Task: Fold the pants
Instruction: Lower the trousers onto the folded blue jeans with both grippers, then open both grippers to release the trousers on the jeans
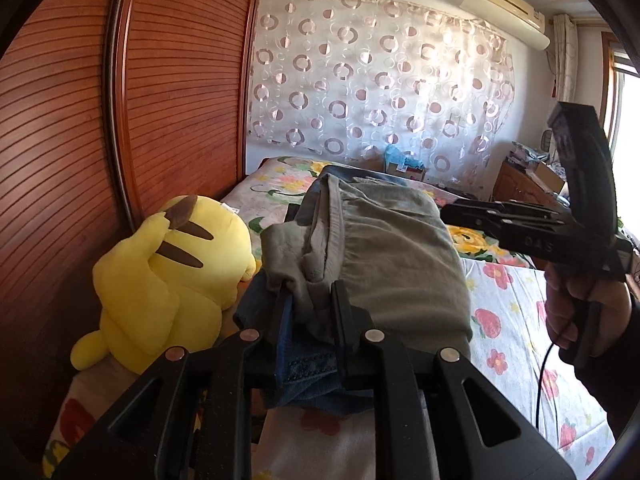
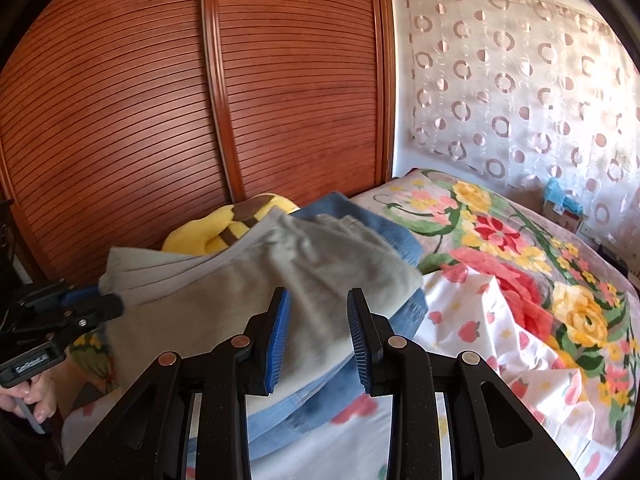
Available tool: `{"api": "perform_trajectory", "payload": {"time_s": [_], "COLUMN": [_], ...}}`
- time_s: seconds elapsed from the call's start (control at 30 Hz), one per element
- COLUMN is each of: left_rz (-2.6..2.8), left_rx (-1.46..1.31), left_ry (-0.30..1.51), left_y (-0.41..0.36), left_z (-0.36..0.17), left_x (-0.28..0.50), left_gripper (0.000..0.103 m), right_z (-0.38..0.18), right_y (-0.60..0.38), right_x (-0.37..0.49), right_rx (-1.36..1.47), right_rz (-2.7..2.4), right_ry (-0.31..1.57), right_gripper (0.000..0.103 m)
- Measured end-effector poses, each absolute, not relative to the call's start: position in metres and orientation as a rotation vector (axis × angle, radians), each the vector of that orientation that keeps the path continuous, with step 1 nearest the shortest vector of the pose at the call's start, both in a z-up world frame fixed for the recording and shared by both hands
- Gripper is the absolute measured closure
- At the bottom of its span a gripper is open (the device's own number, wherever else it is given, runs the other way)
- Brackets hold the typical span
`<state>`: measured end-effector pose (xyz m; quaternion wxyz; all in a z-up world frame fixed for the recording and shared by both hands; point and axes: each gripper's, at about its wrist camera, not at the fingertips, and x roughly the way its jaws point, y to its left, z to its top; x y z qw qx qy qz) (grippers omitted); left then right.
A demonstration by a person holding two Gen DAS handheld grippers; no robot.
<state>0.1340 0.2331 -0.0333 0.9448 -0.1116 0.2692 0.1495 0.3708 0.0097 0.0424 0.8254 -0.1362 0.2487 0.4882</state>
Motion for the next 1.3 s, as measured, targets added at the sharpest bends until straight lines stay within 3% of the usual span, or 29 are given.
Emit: {"api": "perform_trajectory", "payload": {"time_s": [0.17, 0.3, 0.37, 0.5, 1.3], "left_rz": [0.316, 0.314, 0.309, 0.278, 0.119], "left_rx": [-0.209, -0.198, -0.188, -0.182, -0.140], "left_ry": [0.549, 0.533, 0.530, 0.525, 0.588], "left_y": [0.228, 0.222, 0.218, 0.210, 0.144], "left_z": [-0.028, -0.024, -0.022, -0.021, -0.021], "left_x": [0.125, 0.115, 0.112, 0.105, 0.083], "left_gripper": [0.081, 0.057, 0.051, 0.021, 0.021], "right_z": [0.045, 0.048, 0.049, 0.050, 0.053], "right_y": [-0.008, -0.020, -0.025, -0.035, -0.095], "right_x": [0.354, 0.341, 0.334, 0.319, 0.243], "right_rx": [-0.280, -0.268, -0.268, -0.265, -0.210], "right_rz": [1.036, 1.025, 1.020, 1.012, 0.884], "right_ry": [0.529, 0.528, 0.524, 0.520, 0.496], "right_gripper": [0.072, 0.072, 0.072, 0.072, 0.072]}}
